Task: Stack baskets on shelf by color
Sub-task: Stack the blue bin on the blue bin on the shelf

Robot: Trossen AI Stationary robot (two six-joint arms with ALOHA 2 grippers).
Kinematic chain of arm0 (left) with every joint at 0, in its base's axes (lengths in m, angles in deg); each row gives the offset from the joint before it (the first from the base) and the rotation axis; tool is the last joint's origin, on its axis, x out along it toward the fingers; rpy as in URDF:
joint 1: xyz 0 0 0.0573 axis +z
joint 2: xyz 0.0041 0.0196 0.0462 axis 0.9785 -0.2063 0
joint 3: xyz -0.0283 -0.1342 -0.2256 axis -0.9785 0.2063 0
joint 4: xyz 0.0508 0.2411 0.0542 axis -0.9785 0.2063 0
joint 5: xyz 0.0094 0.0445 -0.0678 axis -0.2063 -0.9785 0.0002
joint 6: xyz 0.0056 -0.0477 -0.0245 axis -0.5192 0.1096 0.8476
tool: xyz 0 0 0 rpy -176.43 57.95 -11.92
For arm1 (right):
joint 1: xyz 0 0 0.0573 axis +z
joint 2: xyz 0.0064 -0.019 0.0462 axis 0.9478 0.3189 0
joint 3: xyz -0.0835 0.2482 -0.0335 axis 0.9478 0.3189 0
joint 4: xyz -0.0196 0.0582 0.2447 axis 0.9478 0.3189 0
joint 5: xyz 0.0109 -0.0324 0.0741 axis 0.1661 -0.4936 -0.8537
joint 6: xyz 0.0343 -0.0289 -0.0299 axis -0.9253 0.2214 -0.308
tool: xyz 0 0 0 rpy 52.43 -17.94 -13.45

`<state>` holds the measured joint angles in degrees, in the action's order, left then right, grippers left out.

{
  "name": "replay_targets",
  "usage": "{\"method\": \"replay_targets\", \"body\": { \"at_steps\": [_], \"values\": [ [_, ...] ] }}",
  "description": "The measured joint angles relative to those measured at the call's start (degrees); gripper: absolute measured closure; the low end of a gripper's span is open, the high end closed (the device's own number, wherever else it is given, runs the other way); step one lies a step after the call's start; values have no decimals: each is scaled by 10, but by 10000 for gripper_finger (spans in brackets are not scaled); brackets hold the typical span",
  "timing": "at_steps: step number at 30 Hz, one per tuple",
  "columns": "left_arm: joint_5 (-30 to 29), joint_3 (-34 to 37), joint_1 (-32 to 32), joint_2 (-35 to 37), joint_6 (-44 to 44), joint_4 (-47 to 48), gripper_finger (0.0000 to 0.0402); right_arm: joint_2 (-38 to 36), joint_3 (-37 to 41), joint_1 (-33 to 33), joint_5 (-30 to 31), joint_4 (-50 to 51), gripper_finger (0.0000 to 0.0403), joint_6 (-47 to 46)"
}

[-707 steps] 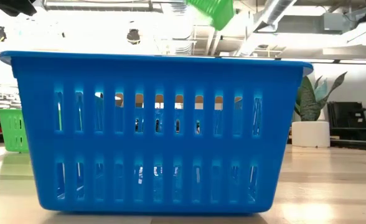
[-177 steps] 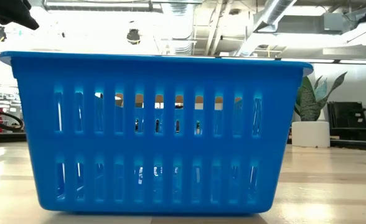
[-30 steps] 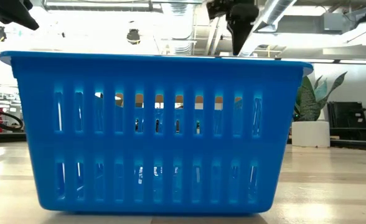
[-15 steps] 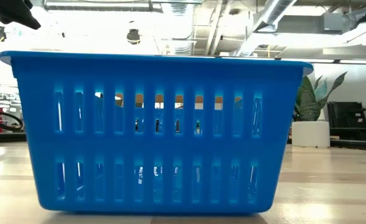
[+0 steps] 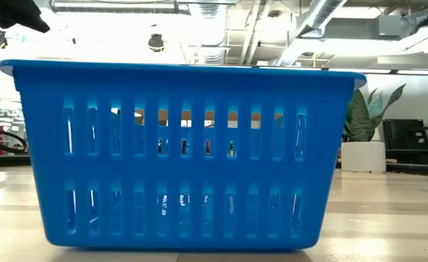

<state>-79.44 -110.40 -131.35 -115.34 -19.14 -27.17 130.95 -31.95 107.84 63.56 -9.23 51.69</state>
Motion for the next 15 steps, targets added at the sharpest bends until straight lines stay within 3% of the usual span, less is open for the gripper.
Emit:
{"method": "replay_targets", "body": {
  "at_steps": [8, 15],
  "values": [
    [1, 0, 0, -1, 1, -31, 248, 80, 0, 10, -2, -29, 253, -62],
    [11, 0, 0, -20, 1, -40, 248, 107, 0, 15, -4, -64, 212, -58]
  ]
}}
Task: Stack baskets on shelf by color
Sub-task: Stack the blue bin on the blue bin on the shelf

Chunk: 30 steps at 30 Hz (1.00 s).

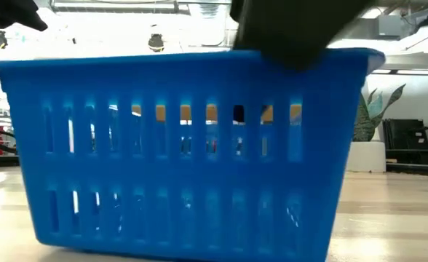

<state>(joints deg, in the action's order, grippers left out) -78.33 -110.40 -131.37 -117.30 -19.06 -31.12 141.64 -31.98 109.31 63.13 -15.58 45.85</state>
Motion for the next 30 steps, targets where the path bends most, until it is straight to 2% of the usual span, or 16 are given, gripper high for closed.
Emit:
{"method": "replay_targets", "body": {
  "at_steps": [9, 16, 19, 23, 30],
  "values": [
    [36, 0, 0, -35, 0, -16, 248, -1, 0, -2, 13, 2, 234, 2],
    [55, 0, 0, -50, 0, -17, 248, 25, 0, -19, 11, -1, 253, -4],
    [55, 0, 0, -50, -1, -16, 248, 28, 0, -25, 12, 8, 289, -5],
    [55, 0, 0, -46, -6, -15, 248, 19, 0, -26, 41, 26, 380, 38],
    [44, -31, 0, -32, -44, -15, 248, -52, 1, -46, 105, 97, 397, 108]
  ]
}}
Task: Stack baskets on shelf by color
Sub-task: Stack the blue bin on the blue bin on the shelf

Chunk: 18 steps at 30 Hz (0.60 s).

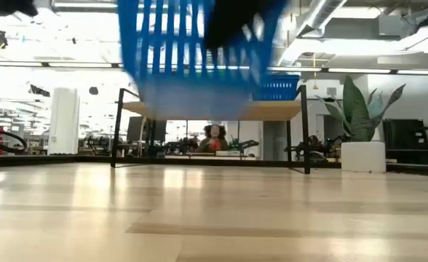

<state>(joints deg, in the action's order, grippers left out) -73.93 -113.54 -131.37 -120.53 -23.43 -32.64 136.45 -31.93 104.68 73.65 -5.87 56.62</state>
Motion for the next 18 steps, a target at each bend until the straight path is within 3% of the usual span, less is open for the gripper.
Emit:
{"method": "replay_targets", "body": {
  "at_steps": [10, 18],
  "values": [
    [-55, -50, 0, 8, -78, 1, 248, -176, 0, -70, 180, 78, 393, 150],
    [-55, -51, 0, 8, -94, 6, 248, -268, -1, -179, 192, 158, 394, 176]
  ]
}}
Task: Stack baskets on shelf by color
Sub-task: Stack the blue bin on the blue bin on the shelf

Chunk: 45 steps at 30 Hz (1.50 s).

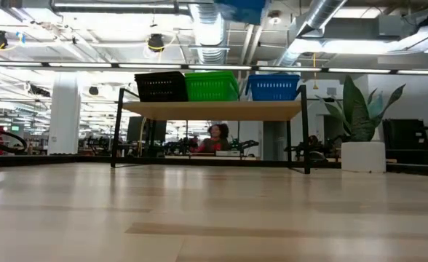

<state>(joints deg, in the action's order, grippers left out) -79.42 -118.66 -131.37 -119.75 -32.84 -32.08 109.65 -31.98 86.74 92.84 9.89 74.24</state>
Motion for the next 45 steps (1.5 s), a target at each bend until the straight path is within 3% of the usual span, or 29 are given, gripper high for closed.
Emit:
{"method": "replay_targets", "body": {
  "at_steps": [10, 20, 29, 33, 45],
  "values": [
    [-8, 0, 0, 0, -5, 10, 248, -21, 0, -133, -20, 117, 398, 77],
    [-11, 0, 0, 0, -25, 10, 248, -20, 0, -256, -113, 134, 386, 166],
    [-20, 0, 0, 0, -15, 36, 248, -20, 0, -370, -248, 100, 388, 227],
    [-21, 0, 0, 0, 0, 43, 248, -20, 0, -384, -288, 103, 387, 232],
    [-25, 0, 0, 0, 1, 43, 248, -20, 0, -352, -296, 129, 389, 233]
  ]
}}
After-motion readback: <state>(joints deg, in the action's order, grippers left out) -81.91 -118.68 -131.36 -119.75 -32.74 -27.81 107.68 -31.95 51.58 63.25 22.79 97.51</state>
